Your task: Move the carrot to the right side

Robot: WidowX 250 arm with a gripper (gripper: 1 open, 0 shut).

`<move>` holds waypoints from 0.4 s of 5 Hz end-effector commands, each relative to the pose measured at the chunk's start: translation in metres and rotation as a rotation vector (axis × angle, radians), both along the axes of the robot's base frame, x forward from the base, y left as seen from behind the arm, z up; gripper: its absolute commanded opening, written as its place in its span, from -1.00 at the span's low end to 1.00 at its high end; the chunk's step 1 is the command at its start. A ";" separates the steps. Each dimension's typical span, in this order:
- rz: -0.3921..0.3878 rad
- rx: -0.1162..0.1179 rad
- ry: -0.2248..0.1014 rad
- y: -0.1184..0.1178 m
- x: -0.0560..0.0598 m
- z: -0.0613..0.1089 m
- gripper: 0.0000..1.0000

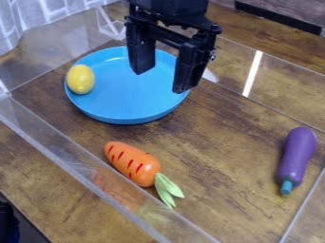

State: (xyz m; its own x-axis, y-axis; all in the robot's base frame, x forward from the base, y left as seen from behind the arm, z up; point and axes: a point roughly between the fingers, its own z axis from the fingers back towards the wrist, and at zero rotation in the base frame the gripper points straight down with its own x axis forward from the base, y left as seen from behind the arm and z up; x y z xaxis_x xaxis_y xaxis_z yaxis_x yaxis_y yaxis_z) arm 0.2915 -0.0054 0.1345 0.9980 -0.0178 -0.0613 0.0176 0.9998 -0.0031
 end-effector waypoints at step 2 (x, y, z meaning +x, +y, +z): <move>-0.189 0.000 0.016 0.001 -0.006 -0.003 1.00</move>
State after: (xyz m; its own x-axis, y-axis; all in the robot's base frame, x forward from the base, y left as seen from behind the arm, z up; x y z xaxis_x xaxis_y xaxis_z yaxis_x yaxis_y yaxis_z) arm 0.2843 -0.0039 0.1221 0.9754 -0.1941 -0.1045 0.1935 0.9810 -0.0160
